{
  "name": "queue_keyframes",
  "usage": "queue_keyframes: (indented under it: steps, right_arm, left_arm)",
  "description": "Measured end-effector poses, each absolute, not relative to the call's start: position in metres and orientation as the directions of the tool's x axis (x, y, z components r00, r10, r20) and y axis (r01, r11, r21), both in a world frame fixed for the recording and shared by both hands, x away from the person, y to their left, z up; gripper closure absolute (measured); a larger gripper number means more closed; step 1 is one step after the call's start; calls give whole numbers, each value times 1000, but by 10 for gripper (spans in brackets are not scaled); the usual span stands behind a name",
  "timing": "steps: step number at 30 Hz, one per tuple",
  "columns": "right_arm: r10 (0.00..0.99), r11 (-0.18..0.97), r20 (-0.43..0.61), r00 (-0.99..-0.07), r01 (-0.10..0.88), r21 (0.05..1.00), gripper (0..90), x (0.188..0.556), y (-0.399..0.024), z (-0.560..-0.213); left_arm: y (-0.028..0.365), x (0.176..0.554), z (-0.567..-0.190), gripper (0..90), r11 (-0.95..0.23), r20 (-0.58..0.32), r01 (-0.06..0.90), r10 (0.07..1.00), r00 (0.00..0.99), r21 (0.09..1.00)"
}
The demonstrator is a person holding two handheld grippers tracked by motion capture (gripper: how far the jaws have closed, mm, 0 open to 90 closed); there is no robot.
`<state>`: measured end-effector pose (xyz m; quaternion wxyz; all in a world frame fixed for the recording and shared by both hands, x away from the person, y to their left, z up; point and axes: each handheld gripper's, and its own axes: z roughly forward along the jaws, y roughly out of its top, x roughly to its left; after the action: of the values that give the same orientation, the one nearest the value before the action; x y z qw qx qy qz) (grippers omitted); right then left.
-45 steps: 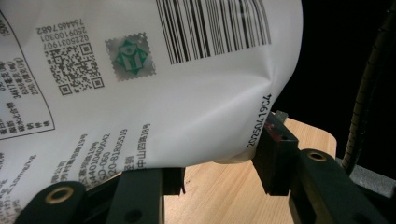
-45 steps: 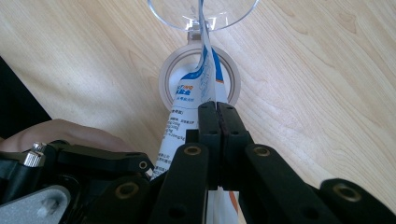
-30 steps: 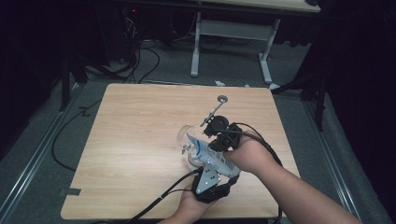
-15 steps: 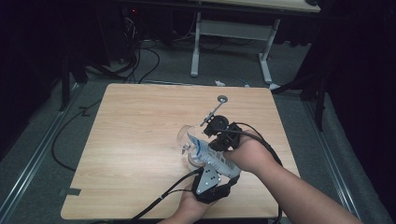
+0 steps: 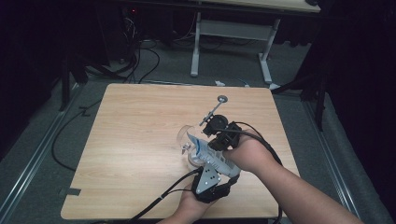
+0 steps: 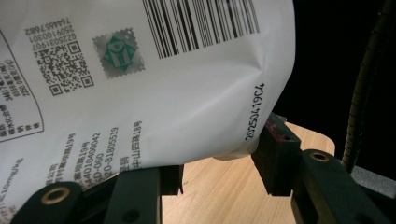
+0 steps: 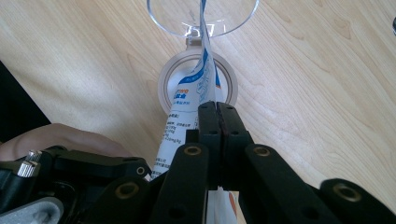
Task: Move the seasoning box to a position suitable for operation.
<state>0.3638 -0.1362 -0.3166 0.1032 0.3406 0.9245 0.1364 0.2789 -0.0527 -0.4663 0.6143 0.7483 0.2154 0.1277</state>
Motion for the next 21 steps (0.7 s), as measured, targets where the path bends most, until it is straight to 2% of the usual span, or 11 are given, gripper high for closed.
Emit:
queue_keyframes:
  steps: [21]
  right_arm:
    - [652,735,-95,-752,596,323,900,365,-134,-319]
  left_arm:
    - [-52,279,-466,584,-152,-72,164,483,873,975]
